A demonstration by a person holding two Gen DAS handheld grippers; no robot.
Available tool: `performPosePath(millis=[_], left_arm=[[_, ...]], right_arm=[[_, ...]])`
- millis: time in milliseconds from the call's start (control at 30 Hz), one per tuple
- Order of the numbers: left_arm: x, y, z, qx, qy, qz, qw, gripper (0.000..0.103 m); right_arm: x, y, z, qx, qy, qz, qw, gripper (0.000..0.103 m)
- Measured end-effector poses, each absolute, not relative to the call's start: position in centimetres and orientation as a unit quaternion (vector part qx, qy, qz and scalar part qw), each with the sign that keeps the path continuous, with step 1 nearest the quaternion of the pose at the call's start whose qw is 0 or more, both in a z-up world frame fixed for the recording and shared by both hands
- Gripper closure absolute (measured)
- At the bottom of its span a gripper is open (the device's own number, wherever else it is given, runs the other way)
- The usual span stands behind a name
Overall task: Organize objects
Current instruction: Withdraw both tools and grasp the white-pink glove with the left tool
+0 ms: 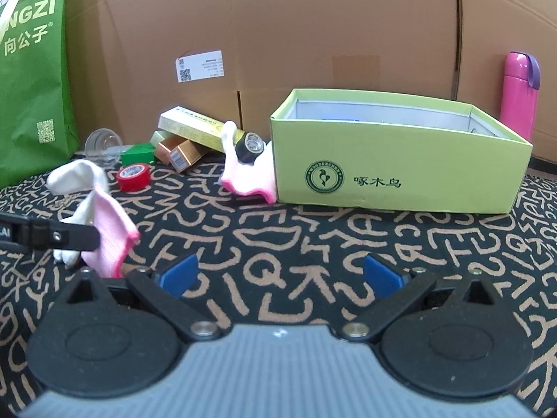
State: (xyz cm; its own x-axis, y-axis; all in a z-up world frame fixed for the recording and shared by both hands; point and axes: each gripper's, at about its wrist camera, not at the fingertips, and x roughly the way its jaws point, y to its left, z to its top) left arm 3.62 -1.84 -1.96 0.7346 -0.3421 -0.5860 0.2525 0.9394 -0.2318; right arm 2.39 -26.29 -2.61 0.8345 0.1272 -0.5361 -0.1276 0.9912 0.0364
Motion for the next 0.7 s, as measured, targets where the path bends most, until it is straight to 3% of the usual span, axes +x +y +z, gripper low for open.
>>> performPosePath(millis=[67, 300, 533, 567, 600, 700], left_arm=[[4.2, -2.6, -2.1, -0.056, 0.330, -0.163, 0.928, 0.011], [6.2, -2.8, -2.7, -0.077, 0.344, -0.152, 0.923, 0.011], [4.9, -0.7, -2.9, -0.091, 0.342, -0.159, 0.921, 0.011], [5.0, -0.5, -2.9, -0.092, 0.341, -0.156, 0.923, 0.011], [5.3, -0.3, -3.0, -0.091, 0.341, -0.150, 0.923, 0.011], [5.9, 0.0, -2.9, -0.091, 0.339, -0.138, 0.926, 0.011]], right_arm=[[2.9, -26.1, -2.4, 0.003, 0.273, 0.064, 0.960, 0.003], [7.0, -23.4, -2.0, -0.013, 0.275, 0.092, 0.957, 0.039], [11.7, -20.1, -2.6, -0.036, 0.285, 0.112, 0.951, 0.065], [12.2, -19.7, -2.8, -0.041, 0.286, 0.114, 0.951, 0.073], [12.6, -19.3, -3.0, -0.049, 0.285, 0.114, 0.951, 0.092], [12.9, -19.0, -3.2, -0.062, 0.280, 0.108, 0.952, 0.096]])
